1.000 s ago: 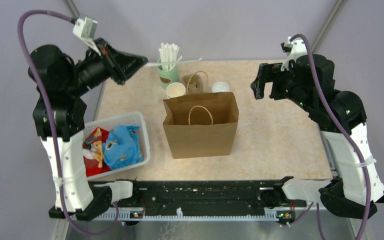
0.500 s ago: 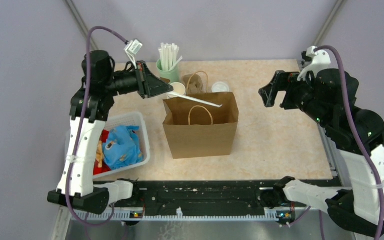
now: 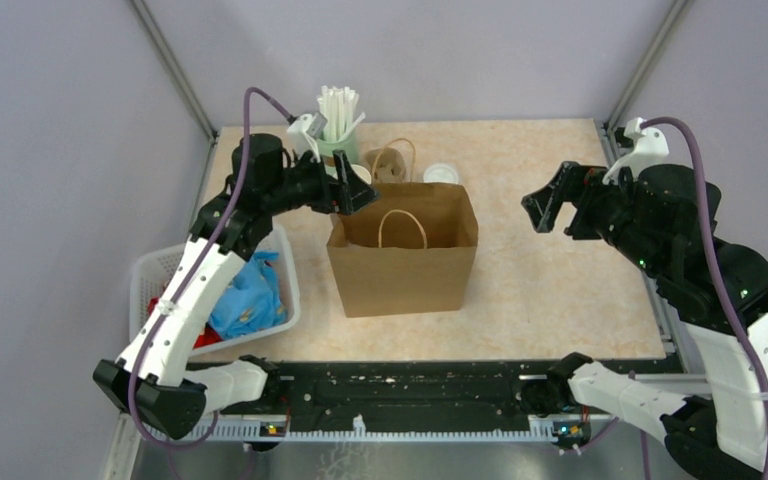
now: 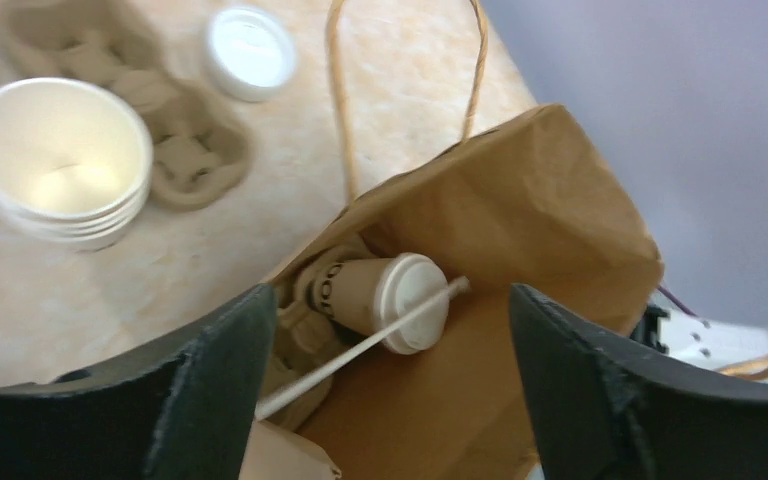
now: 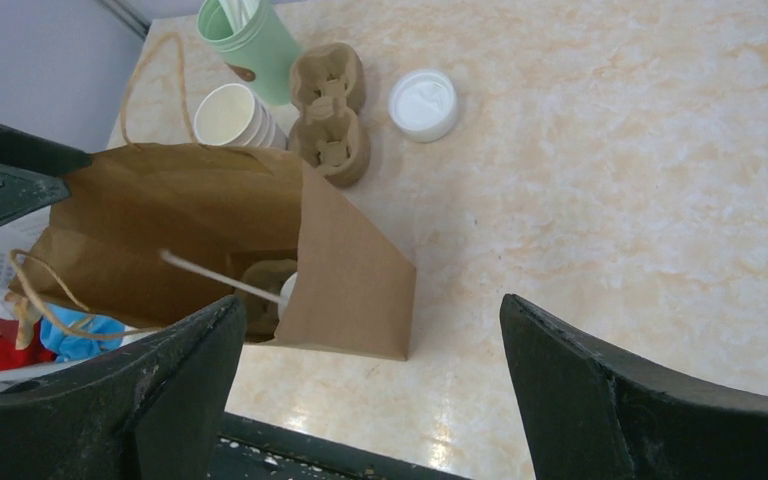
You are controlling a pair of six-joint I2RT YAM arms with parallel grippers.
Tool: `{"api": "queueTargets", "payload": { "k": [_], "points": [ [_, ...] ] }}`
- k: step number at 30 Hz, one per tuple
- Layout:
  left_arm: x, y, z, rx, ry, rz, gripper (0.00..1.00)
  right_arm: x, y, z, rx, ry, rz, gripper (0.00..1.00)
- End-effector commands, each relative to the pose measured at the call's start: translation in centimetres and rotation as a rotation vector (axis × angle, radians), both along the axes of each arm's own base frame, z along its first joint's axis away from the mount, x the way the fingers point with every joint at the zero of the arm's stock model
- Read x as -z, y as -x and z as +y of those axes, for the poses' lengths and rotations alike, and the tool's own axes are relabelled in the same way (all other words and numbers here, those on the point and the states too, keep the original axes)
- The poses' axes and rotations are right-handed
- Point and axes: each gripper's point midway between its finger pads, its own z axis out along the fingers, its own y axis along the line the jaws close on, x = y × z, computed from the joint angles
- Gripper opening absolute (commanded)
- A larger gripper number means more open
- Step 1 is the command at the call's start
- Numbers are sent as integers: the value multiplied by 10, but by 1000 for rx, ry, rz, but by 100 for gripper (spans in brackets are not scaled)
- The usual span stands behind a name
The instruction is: Pack the takeout coffee
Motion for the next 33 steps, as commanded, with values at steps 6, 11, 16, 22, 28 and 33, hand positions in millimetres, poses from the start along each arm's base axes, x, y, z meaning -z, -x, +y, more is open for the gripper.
{"api": "queueTargets", "payload": {
  "k": [6, 11, 16, 22, 28, 33],
  "points": [
    [-94, 17, 54, -233, -26, -226, 99, -46, 3, -5, 2, -54, -133, 99],
    [-158, 24, 67, -302, 61, -371, 99, -74, 7, -16, 43, -90, -218, 99],
    [-201, 31, 81, -351, 87, -513, 99, -93, 9, -22, 50, -94, -291, 99],
    [-210, 29, 88, -380, 53, -537, 99, -108, 8, -18, 21, -90, -334, 99],
    [-208, 28, 88, -380, 45, -536, 99, -109, 5, -12, 6, -84, -319, 99],
    [-203, 28, 90, -384, 24, -531, 99, -114, 4, -12, 11, -99, -329, 99]
  ]
}}
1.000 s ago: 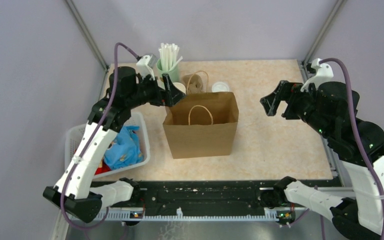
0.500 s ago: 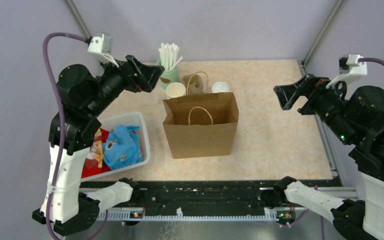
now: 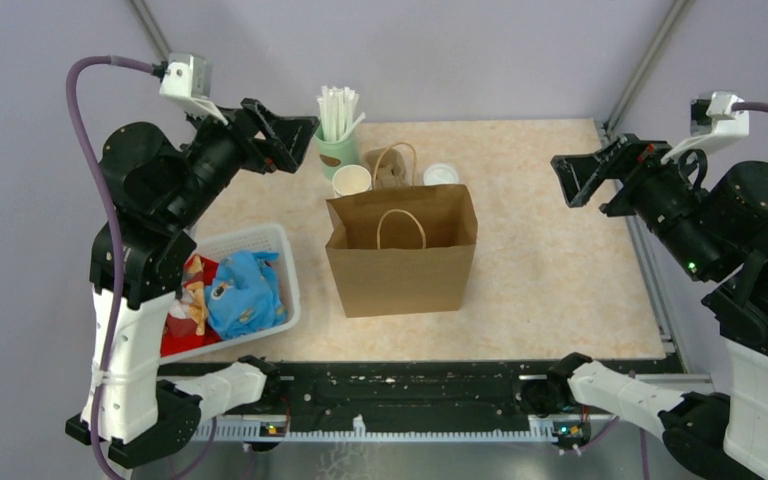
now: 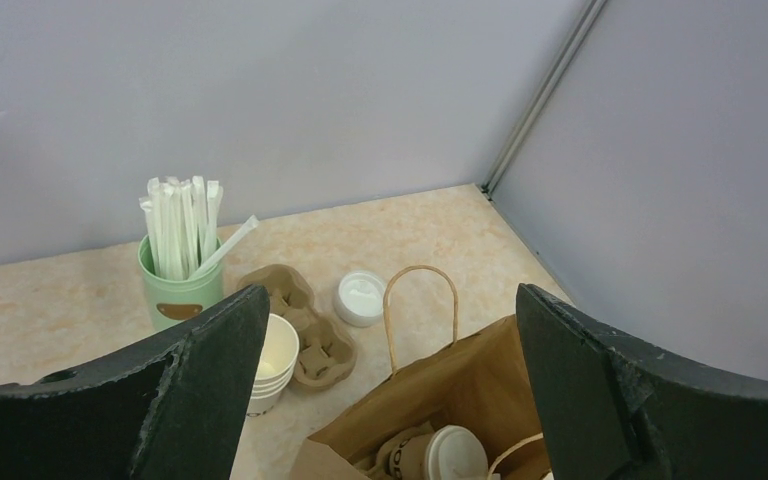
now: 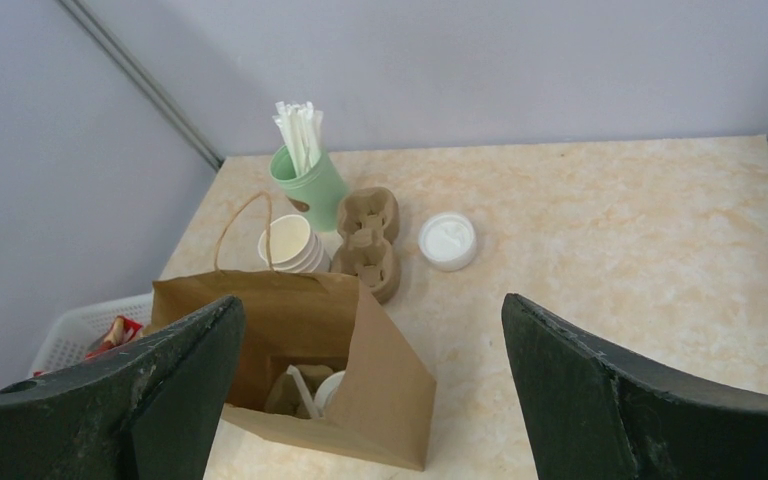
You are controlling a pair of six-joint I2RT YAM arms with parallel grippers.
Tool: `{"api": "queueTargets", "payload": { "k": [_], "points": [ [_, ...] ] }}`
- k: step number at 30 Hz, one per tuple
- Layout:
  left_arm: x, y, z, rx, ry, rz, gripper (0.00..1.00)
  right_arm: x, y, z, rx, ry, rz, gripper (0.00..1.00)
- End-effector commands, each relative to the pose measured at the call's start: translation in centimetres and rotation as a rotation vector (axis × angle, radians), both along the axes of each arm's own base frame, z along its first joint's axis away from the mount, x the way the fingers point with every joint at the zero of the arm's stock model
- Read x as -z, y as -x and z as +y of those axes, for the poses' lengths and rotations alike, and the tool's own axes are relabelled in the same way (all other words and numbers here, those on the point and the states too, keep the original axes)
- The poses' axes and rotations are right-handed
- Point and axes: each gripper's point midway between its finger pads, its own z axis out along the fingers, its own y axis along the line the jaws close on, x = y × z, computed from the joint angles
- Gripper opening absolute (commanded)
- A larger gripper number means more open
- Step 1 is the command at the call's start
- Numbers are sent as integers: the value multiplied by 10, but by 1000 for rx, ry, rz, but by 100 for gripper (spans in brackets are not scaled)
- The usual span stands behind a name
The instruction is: Pack the takeout coffee
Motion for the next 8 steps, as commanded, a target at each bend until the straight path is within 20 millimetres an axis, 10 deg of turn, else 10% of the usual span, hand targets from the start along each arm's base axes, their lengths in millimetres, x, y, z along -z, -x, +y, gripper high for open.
{"api": "queueTargets", "payload": {
  "k": [1, 8],
  "points": [
    [-6, 1, 5, -21, -20, -30, 99, -20, 1, -2, 4, -31, -56, 99],
    [-4, 1, 2, -4, -20, -20, 99, -22, 11, -6, -12, -36, -93, 99]
  ]
}}
